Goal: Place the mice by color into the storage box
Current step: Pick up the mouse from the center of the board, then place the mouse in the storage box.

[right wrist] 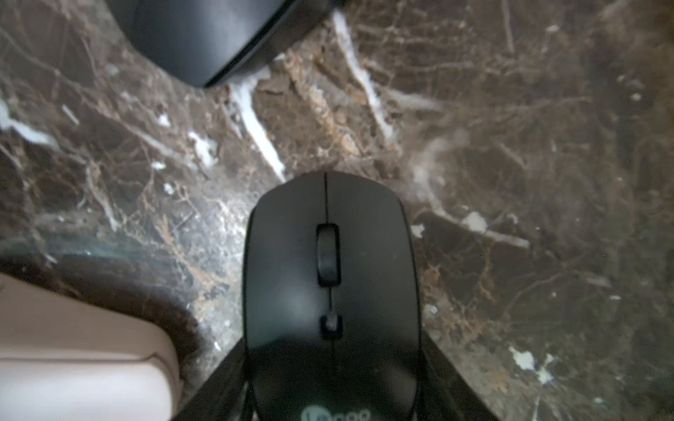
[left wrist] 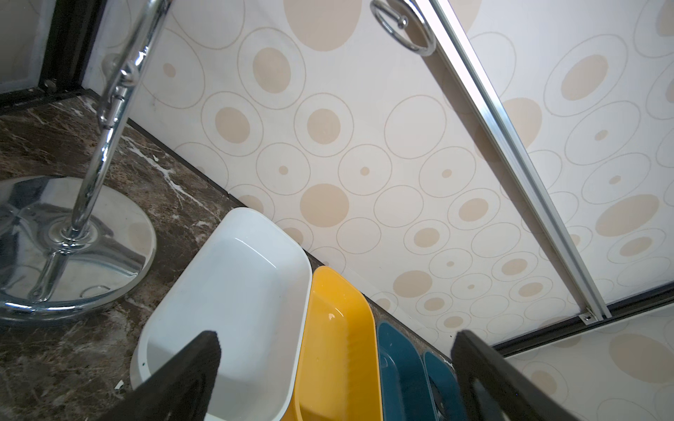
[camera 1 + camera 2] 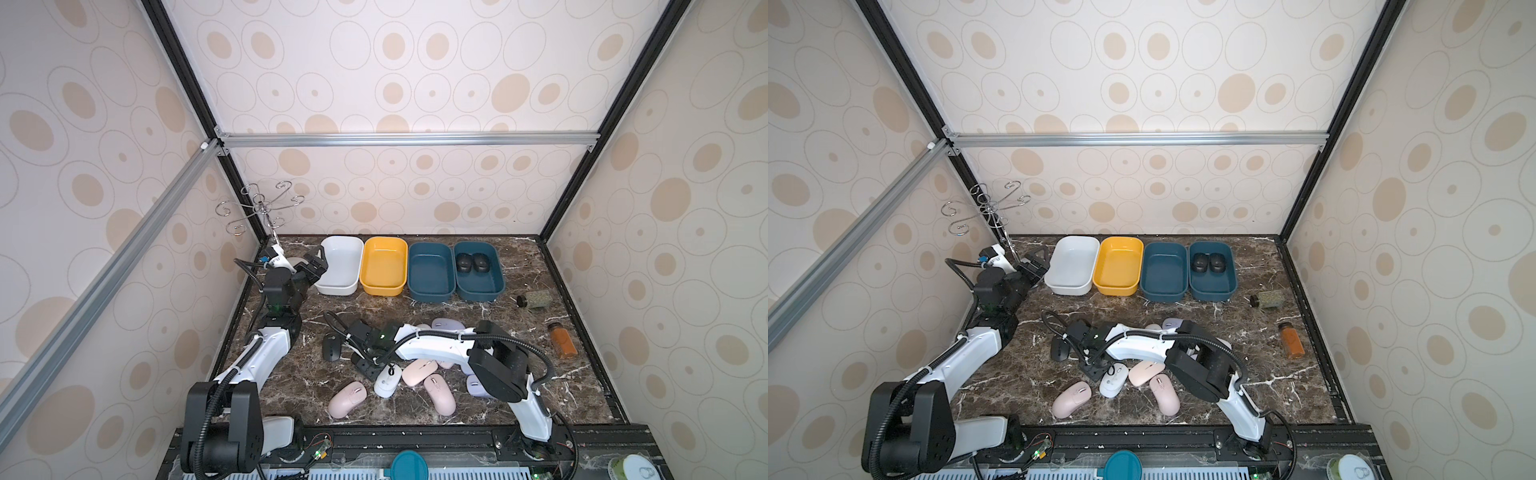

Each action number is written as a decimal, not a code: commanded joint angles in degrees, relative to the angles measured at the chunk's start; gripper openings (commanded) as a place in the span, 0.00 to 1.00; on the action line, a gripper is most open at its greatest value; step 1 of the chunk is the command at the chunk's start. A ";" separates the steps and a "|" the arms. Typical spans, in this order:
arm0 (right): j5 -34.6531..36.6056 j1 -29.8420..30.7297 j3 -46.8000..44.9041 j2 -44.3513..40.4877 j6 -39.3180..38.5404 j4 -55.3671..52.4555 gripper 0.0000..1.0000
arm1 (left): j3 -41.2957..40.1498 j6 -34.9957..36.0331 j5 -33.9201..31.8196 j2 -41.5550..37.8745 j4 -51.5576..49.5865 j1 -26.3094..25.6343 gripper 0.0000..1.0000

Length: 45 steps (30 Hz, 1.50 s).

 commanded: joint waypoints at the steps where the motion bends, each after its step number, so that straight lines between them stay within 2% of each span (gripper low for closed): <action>1: -0.05 -0.91 -0.10 0.81 -0.69 0.66 0.56 | 0.12 -1.02 1.42 0.68 2.27 0.36 1.00; 8: 3.57 -1.13 -0.88 -6.10 0.04 1.73 0.50 | 0.44 -1.10 3.08 1.12 3.14 0.42 1.00; 13: 8.81 -4.89 0.08 -10.98 2.25 1.06 0.49 | 0.94 -1.26 6.26 2.25 4.61 0.35 1.00; 15: 12.28 -7.49 -0.19 -12.62 2.42 1.01 0.49 | 1.12 -2.16 7.63 3.23 5.27 0.09 1.00; 18: 13.83 -12.81 -0.62 -14.90 3.29 0.26 0.49 | 1.70 -3.27 10.34 5.50 6.16 -1.77 1.00; 24: 15.89 -25.30 -2.35 -18.30 3.73 1.10 0.49 | 2.82 -4.21 14.58 10.22 7.57 -11.49 1.00; 28: 16.75 -33.98 -3.04 -17.54 5.40 2.08 0.48 | 3.83 -4.43 18.07 12.92 8.47 -16.60 1.00; 32: 16.37 -41.50 -3.16 -14.79 8.07 2.85 0.48 | 4.30 -4.56 19.25 14.37 8.68 -17.94 1.00; 34: 13.94 -44.34 -2.89 -13.03 8.73 3.79 0.47 | 4.28 -4.42 19.15 14.40 8.69 -17.94 1.00; 36: 14.59 -45.45 -1.04 -10.69 7.74 2.88 0.47 | 4.42 -3.94 19.00 14.21 8.34 -17.94 1.00; 41: 8.34 -50.09 2.17 -4.53 8.32 0.08 0.47 | 4.46 -3.84 19.07 14.17 8.19 -17.94 1.00; 45: 7.05 -51.22 3.06 -2.06 7.85 0.54 0.47 | 4.54 -4.14 19.02 14.56 8.05 -17.94 1.00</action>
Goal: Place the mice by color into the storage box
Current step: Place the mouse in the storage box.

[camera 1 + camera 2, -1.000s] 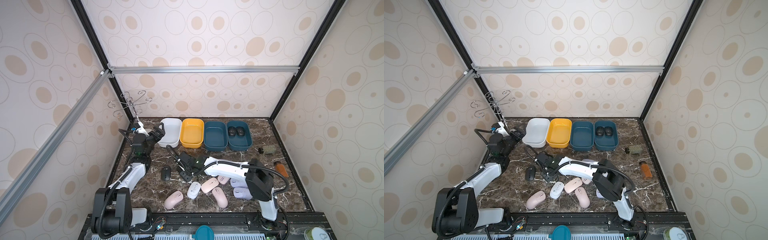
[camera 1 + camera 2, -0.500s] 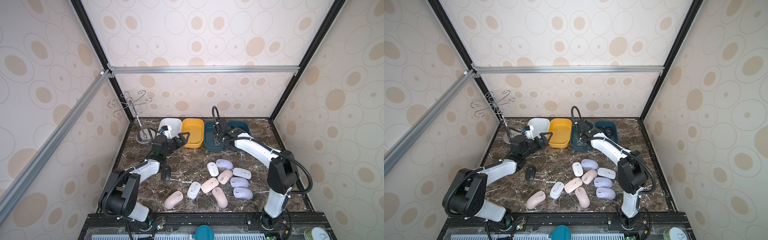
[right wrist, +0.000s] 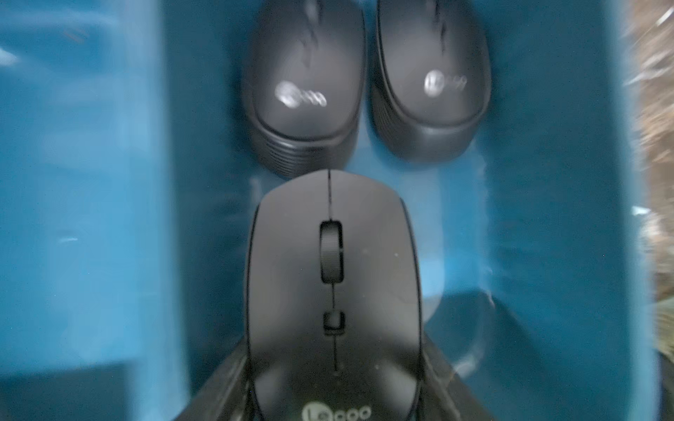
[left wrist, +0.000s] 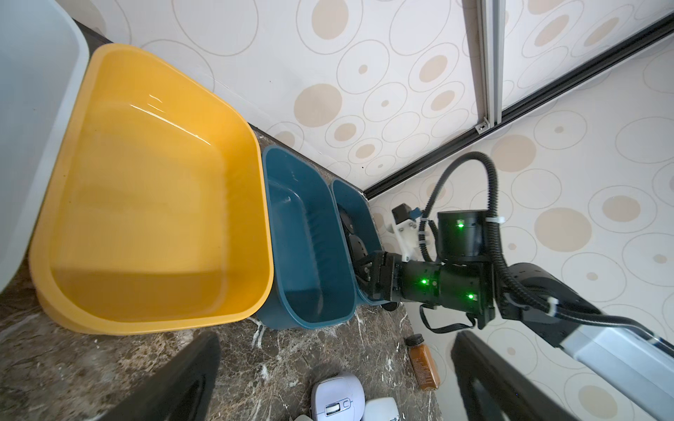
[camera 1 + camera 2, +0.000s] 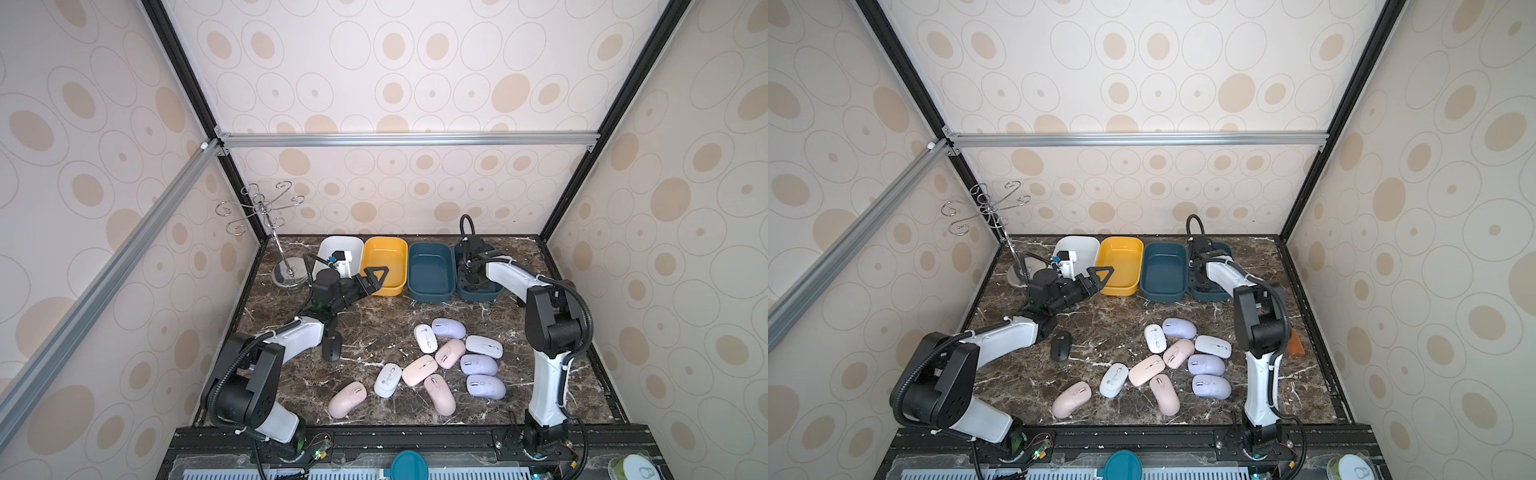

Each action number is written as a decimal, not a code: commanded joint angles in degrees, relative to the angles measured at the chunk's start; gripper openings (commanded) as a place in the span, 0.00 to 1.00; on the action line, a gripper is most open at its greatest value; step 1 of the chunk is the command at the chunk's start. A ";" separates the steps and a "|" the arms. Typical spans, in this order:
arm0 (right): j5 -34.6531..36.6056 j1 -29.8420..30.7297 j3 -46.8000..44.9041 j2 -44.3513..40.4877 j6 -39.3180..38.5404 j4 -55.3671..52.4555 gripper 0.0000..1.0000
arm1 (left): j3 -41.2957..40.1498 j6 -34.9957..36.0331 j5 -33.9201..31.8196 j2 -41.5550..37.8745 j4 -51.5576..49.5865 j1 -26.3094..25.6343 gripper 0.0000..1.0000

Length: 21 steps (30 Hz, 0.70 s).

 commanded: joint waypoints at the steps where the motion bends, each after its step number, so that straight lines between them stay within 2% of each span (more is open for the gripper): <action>1: -2.47 -1.10 3.54 1.74 0.44 -2.55 0.47 | 2.10 -1.01 1.23 0.44 1.80 0.07 1.00; 9: -5.89 -2.37 3.81 3.98 -0.48 -2.14 0.48 | 2.10 -1.02 1.55 0.64 1.99 0.07 1.00; 17: -10.85 -2.89 7.29 6.58 -4.04 -5.29 0.53 | 2.50 -1.16 2.64 1.51 2.48 0.07 1.00; 21: -11.86 -3.03 8.52 7.91 -3.83 -6.51 0.55 | 1.93 -0.81 1.13 0.73 2.12 0.07 0.99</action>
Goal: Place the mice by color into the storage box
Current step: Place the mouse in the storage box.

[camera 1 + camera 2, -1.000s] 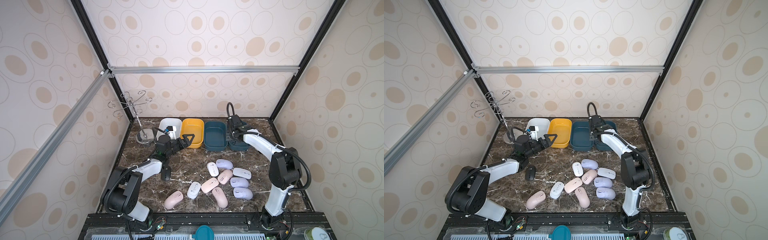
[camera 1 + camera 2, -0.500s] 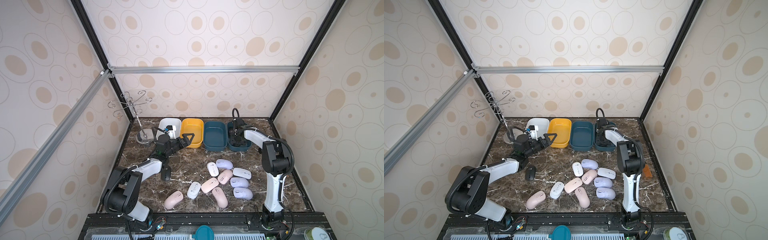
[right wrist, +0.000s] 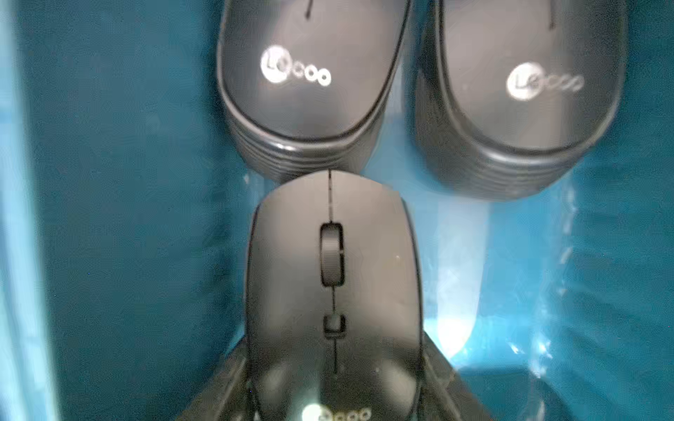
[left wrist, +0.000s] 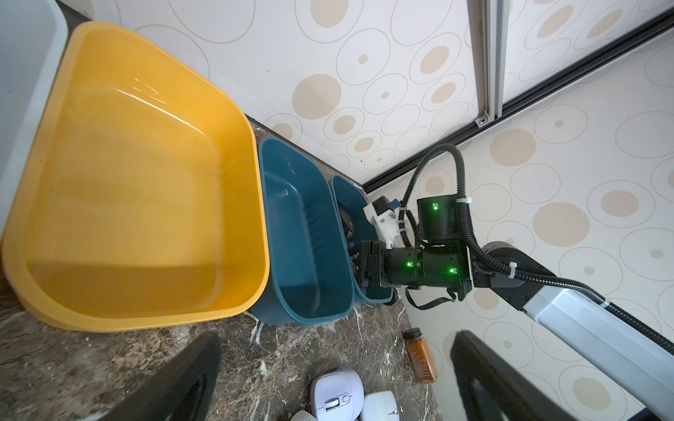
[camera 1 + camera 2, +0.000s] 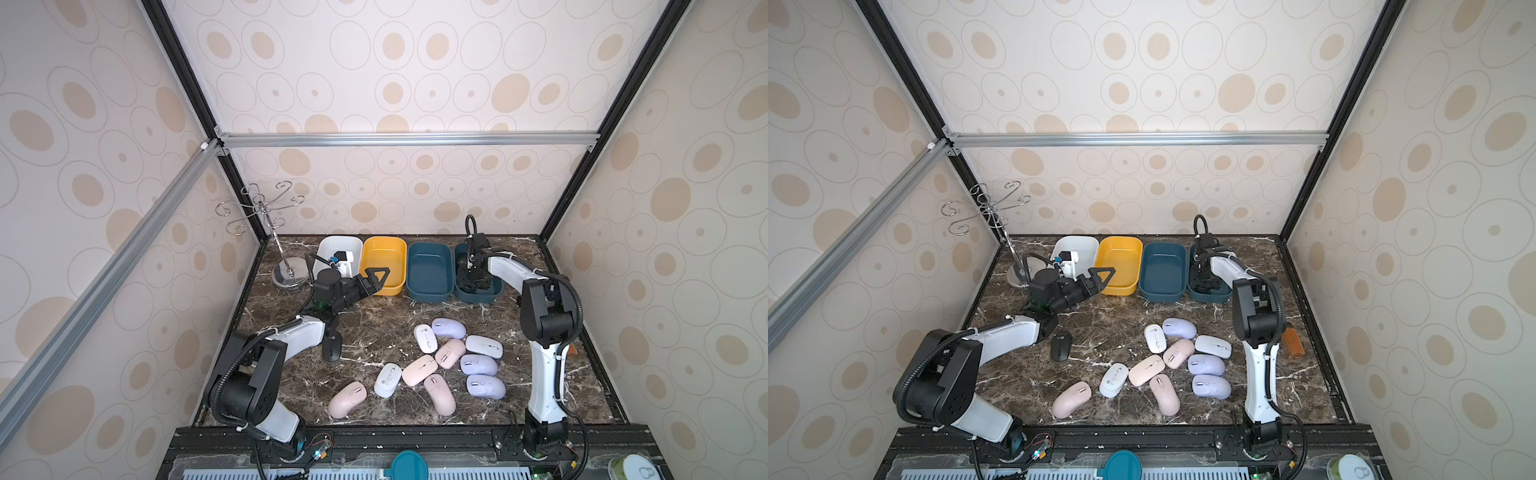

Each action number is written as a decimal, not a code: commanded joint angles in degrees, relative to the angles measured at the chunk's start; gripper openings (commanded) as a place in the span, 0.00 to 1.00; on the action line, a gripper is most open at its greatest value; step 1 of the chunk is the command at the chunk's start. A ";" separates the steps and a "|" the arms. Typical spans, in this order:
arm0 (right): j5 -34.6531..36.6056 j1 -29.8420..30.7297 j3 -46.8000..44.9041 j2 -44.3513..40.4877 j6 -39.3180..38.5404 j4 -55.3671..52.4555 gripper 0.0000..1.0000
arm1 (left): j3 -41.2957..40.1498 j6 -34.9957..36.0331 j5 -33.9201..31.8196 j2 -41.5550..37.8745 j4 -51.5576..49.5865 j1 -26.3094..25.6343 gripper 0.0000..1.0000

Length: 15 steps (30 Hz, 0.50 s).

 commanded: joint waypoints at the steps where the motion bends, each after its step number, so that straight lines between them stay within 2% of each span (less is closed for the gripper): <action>1: -1.73 -0.10 1.39 1.60 -0.92 -2.21 0.57 | 1.71 -0.35 -0.43 -0.70 1.23 0.08 0.99; 10: -3.20 -0.15 1.91 -0.73 0.00 -2.29 0.70 | 1.93 0.76 -1.09 -1.32 0.40 0.07 1.00; 15: -3.20 -0.19 1.54 -2.89 0.25 -2.16 0.72 | 2.01 0.56 -0.92 -1.47 0.44 0.07 1.00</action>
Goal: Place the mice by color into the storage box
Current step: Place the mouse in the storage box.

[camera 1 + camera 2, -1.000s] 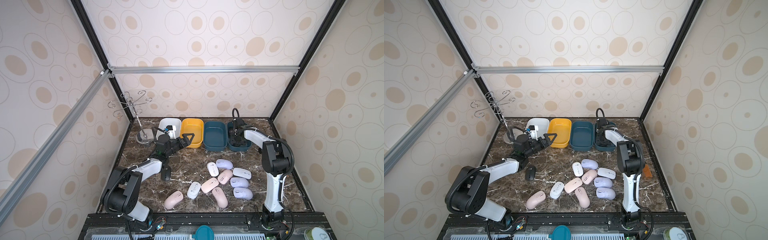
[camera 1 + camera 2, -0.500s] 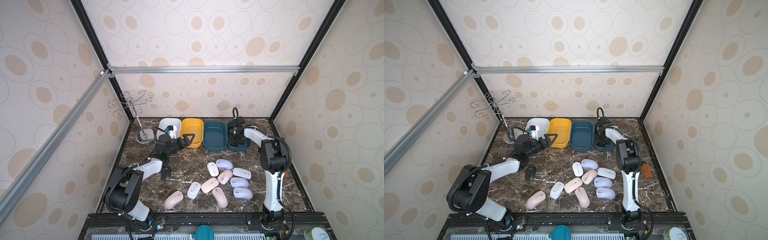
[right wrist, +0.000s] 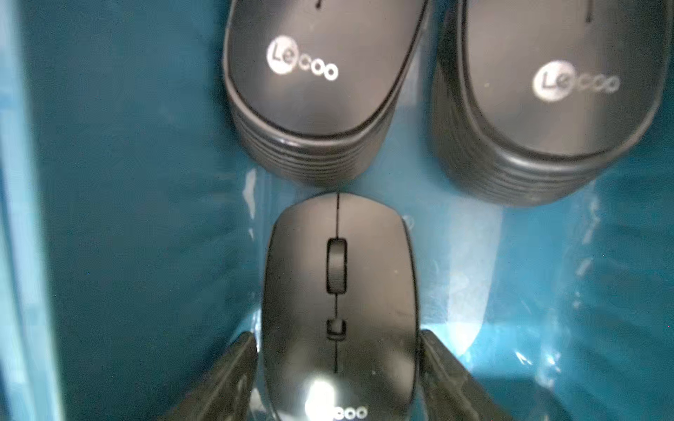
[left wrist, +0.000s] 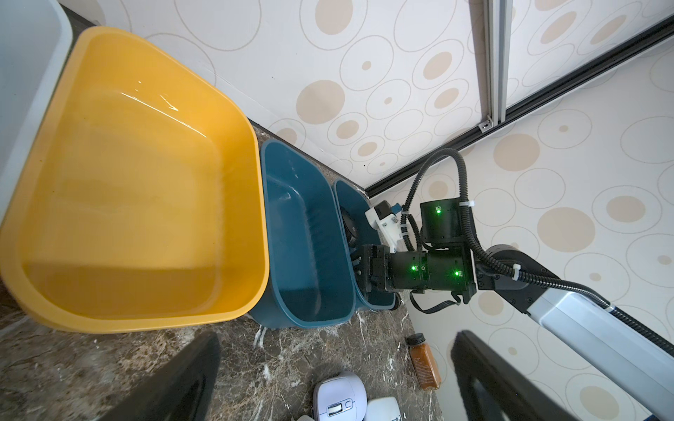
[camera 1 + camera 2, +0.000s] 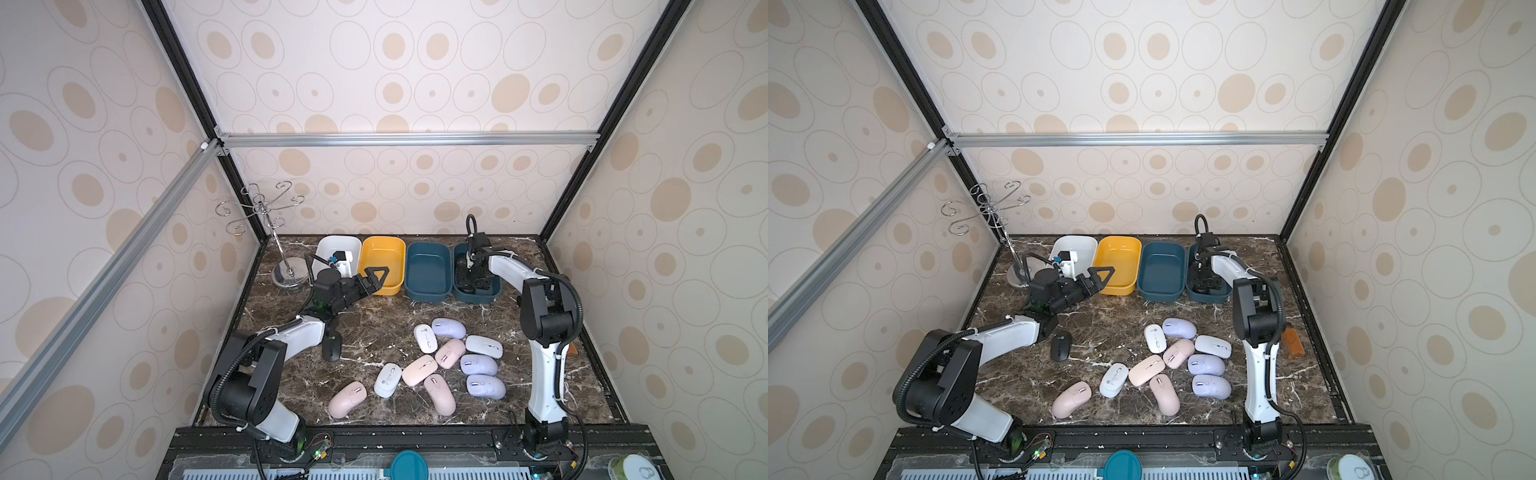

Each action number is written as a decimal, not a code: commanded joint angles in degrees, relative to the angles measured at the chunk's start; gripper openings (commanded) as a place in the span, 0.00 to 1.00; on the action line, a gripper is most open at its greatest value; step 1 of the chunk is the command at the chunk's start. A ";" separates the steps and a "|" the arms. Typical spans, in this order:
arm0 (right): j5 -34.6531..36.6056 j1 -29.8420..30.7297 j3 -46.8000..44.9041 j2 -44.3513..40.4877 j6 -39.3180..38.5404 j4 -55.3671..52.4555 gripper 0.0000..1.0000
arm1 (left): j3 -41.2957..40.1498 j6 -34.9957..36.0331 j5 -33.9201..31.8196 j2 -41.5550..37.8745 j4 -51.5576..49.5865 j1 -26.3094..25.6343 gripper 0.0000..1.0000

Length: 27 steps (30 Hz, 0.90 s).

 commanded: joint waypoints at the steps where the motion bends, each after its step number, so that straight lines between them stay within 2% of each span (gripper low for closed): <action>1: -0.09 -0.01 0.65 -3.46 0.34 -1.16 0.72 | 2.08 0.48 0.25 -1.41 0.66 0.07 1.00; 6: 3.55 -0.15 -1.81 -6.49 0.64 0.05 0.61 | 2.03 0.42 0.31 -1.41 0.75 0.08 1.00; 12: 9.92 -1.11 -4.06 -7.46 -0.28 0.17 0.56 | 2.01 0.38 0.58 -1.32 0.84 0.07 1.00; 15: 13.83 -1.47 -4.86 -6.87 -0.43 0.24 0.45 | 2.08 0.51 0.59 -1.32 0.75 0.07 1.00; 19: 14.33 -1.84 -4.44 -4.38 -1.35 -0.22 0.41 | 2.09 0.60 0.61 -1.30 0.84 0.07 1.00; 27: 7.93 -1.88 -5.54 -4.04 -1.82 1.87 0.43 | 2.27 0.64 0.89 -0.89 0.84 0.07 1.00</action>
